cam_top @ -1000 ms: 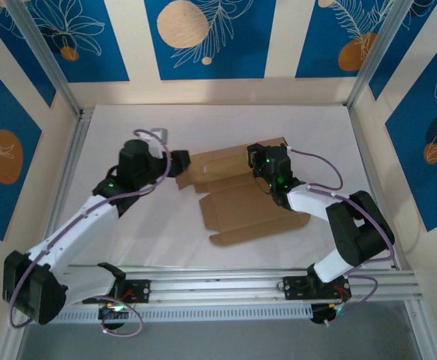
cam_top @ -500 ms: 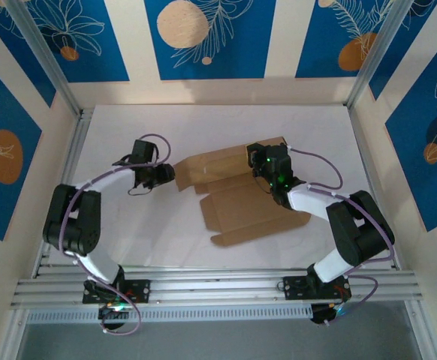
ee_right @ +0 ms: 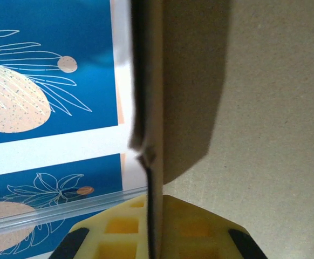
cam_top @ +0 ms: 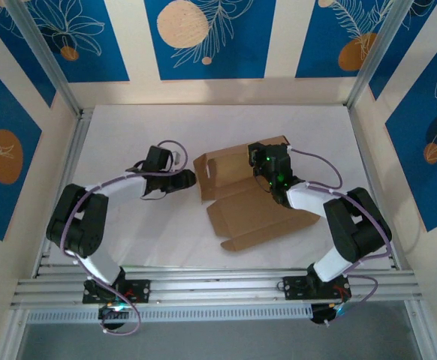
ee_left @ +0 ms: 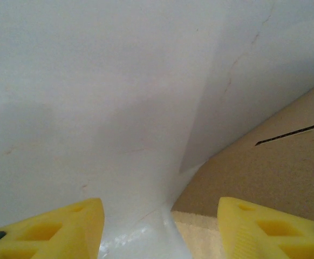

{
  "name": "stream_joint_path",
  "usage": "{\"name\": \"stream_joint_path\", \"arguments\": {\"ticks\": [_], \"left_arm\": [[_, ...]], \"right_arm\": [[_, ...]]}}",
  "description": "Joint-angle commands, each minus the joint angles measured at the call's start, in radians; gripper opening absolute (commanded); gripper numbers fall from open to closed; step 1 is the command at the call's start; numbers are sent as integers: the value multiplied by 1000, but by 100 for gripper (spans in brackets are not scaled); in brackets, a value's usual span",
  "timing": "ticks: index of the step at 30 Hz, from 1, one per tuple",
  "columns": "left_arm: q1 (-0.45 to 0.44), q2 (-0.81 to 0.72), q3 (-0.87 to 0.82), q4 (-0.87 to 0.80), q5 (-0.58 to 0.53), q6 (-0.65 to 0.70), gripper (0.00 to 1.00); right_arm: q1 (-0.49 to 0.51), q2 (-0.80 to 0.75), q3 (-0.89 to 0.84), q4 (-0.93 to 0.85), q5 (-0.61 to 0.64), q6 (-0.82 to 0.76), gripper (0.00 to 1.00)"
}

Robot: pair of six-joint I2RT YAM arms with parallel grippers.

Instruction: Fold the paper box

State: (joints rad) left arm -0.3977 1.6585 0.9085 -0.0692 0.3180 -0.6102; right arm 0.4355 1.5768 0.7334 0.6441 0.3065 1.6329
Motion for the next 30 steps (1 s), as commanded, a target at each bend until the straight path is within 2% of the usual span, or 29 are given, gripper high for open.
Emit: {"name": "stream_joint_path", "arguments": {"ticks": [1, 10, 15, 18, 22, 30], "left_arm": [[-35, -33, -50, 174, 105, -83, 58], [-57, -50, -148, 552, 133, -305, 59], [-57, -41, -172, 670, 130, -354, 59], [-58, -31, -159, 633, 126, -313, 59], [-62, -48, -137, 500, 80, -198, 59], [-159, -104, -66, 294, 3, 61, 62]], "right_arm": [[26, 34, -6, -29, -25, 29, 0], [31, 74, -40, 106, -18, 85, 0], [32, 72, -38, 111, -26, 74, 0], [32, 62, -45, 104, -35, 49, 0], [26, 49, -74, 111, -41, 43, 0], [20, 22, -92, 93, -63, 6, 0]]}}
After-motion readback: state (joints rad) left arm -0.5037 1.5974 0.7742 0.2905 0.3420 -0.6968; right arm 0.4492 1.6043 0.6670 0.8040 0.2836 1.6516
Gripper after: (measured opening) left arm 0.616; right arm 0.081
